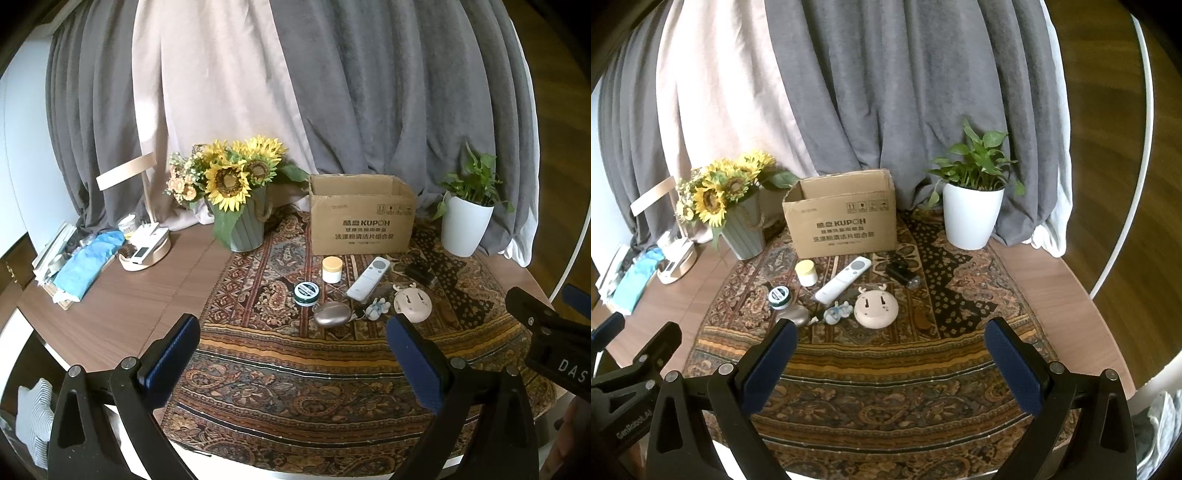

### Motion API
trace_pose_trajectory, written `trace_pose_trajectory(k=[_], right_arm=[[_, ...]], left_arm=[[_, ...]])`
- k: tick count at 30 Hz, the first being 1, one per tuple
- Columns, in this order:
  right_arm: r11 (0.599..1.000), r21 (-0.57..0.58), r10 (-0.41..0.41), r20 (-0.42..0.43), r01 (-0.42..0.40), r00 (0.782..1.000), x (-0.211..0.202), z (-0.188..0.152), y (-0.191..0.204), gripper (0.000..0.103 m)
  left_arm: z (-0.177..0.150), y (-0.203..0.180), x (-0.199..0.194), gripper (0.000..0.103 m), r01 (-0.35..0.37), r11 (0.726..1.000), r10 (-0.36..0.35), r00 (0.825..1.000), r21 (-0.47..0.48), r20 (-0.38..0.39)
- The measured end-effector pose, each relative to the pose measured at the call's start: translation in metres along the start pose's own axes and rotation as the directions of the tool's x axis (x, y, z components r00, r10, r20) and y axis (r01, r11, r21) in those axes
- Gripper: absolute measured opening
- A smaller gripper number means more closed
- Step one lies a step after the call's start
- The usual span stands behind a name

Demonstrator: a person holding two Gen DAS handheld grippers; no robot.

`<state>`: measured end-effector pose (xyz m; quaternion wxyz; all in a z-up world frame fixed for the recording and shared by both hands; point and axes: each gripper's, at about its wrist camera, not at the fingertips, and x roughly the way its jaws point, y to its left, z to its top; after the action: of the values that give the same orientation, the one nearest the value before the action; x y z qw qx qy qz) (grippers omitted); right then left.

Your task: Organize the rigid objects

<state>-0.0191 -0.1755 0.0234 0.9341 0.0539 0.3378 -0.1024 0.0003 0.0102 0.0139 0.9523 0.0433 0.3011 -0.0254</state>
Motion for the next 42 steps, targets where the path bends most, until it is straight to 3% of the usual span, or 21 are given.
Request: trace_pose_trajectory(k=[42], right_arm=[[1.000, 0.000, 0.002, 0.003, -0.002, 1.000, 0.0037, 0.0015, 0.0013, 0.103]], left_arm=[[-0.0079, 0.0003, -0.0004, 0.103, 0.000, 1.000, 0.000, 1.000, -0.001, 0.007]])
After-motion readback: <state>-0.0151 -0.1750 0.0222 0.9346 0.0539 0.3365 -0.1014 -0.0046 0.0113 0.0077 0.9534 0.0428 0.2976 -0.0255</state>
